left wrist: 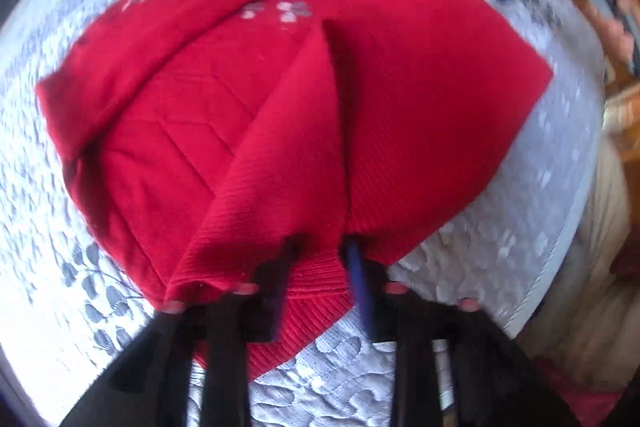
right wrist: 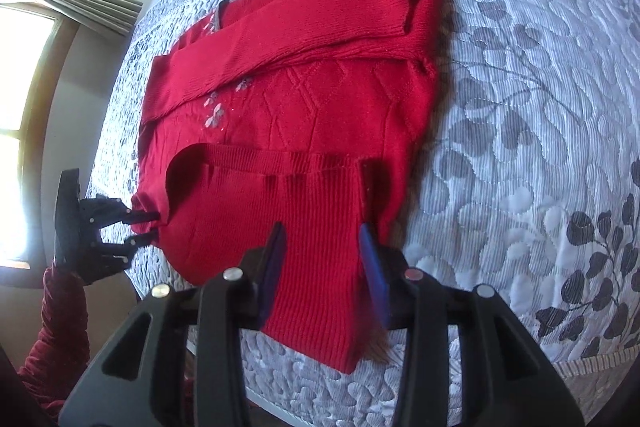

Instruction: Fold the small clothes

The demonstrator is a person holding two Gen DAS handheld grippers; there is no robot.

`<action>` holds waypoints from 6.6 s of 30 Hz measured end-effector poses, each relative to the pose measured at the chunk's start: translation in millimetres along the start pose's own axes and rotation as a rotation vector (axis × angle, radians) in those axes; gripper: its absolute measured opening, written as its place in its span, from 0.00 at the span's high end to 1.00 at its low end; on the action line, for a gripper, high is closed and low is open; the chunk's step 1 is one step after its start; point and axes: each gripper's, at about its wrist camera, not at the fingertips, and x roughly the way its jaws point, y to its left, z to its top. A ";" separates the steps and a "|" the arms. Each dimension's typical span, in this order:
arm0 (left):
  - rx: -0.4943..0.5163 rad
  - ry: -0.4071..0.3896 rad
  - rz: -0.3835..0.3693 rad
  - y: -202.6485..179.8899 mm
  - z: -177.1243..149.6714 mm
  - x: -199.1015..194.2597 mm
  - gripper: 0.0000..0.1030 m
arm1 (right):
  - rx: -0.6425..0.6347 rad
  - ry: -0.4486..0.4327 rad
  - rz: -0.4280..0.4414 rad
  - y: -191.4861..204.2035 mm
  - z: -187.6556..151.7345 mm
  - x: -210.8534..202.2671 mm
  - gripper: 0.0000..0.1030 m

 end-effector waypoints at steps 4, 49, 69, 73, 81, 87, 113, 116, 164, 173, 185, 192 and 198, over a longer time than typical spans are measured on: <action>-0.143 -0.074 -0.034 32.6 7.6 -22.2 0.95 | -0.006 -0.003 -0.002 -1.1 0.9 -0.2 0.62; -0.431 -0.195 -0.051 110.0 19.8 -43.7 0.42 | -0.108 -0.006 -0.025 -0.3 28.4 9.9 0.53; -0.421 -0.093 -0.018 89.4 41.9 15.4 0.90 | -0.153 0.108 -0.024 2.7 28.0 41.9 0.92; -0.476 -0.113 -0.039 95.0 37.4 12.9 0.96 | -0.141 0.067 0.046 2.4 28.8 26.3 0.93; -0.519 -0.279 -0.059 98.5 38.6 -30.3 0.96 | -0.132 -0.051 0.081 -1.2 47.4 -23.7 0.95; -0.571 -0.390 -0.006 128.3 75.5 -64.0 0.96 | -0.124 -0.168 0.043 0.3 110.1 -60.3 0.95; -0.760 -0.272 0.090 241.6 162.5 17.7 0.87 | 0.018 -0.093 -0.150 -48.0 249.6 49.1 0.79; -0.752 -0.286 0.117 229.8 146.2 -10.0 0.60 | -0.033 -0.113 -0.181 -37.7 232.1 26.3 0.64; -0.808 -0.190 -0.028 148.9 -33.3 -10.1 0.30 | 0.055 0.040 0.064 -53.4 37.7 -5.0 0.45; -0.759 -0.177 -0.154 148.8 -0.2 -4.0 0.45 | 0.115 0.095 0.140 -56.4 44.5 31.4 0.56; -0.819 -0.151 -0.165 169.5 -0.9 2.5 0.81 | 0.116 0.098 0.168 -56.6 45.4 36.7 0.89; -0.920 -0.194 -0.315 195.3 -20.5 8.1 0.84 | 0.111 0.096 0.144 -57.2 43.5 37.4 0.91; -0.867 -0.207 -0.129 188.2 -18.1 -34.5 0.84 | 0.104 0.068 0.139 -48.6 45.1 23.2 0.91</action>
